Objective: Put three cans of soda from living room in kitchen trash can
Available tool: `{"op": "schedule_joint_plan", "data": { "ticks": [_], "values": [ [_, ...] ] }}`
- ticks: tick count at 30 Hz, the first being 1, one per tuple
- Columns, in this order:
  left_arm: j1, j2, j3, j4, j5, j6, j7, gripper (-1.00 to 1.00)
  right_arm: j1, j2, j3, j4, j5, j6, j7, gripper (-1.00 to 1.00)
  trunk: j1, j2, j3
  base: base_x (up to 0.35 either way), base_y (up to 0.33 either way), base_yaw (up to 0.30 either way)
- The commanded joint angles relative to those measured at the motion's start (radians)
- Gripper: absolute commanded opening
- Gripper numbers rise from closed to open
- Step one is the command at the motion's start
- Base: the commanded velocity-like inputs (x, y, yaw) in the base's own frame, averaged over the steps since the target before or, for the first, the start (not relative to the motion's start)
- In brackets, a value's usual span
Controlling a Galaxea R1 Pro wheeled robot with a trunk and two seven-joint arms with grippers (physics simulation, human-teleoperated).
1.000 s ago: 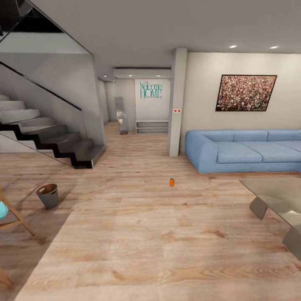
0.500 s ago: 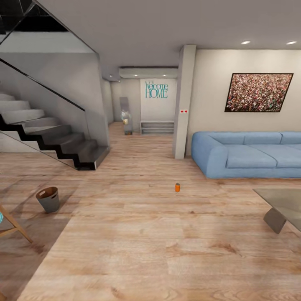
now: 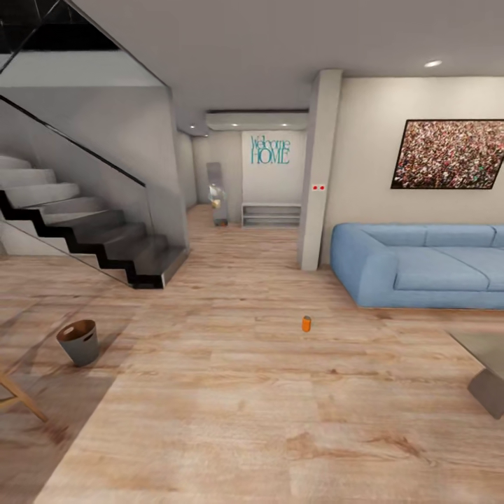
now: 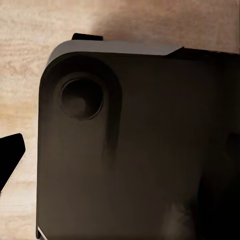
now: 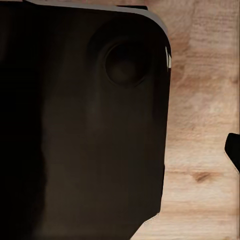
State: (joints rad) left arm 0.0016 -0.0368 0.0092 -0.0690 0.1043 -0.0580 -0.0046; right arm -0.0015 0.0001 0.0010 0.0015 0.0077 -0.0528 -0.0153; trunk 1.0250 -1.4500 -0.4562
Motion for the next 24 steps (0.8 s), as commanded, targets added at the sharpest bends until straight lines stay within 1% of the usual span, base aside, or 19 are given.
{"op": "schedule_joint_plan", "data": {
  "ticks": [1, 5, 8, 24],
  "values": [
    [0.000, 0.000, 0.000, 0.000, -0.001, 0.000, 0.000, 1.00, 0.000, 0.000, 0.000, 0.000, 0.000, 0.000, 0.000, 1.00, 0.000, 0.000, 0.000, 0.337, 0.000, 0.021],
    [0.000, 0.000, 0.000, 0.000, -0.001, 0.000, -0.001, 1.00, 0.000, 0.000, 0.000, 0.000, 0.000, -0.001, 0.000, 1.00, 0.000, 0.000, 0.000, 0.337, 0.033, 0.063],
    [0.000, 0.000, 0.000, 0.000, -0.001, 0.001, -0.001, 1.00, 0.000, 0.000, 0.000, 0.000, 0.000, -0.001, 0.000, 1.00, 0.000, 0.000, 0.000, 0.337, 0.078, 0.164],
    [0.000, 0.000, 0.000, 0.000, -0.002, 0.000, -0.002, 1.00, 0.000, 0.000, -0.001, 0.000, 0.000, -0.001, 0.000, 1.00, 0.000, 0.000, 0.000, 0.337, 0.117, 0.245]
  ]
}}
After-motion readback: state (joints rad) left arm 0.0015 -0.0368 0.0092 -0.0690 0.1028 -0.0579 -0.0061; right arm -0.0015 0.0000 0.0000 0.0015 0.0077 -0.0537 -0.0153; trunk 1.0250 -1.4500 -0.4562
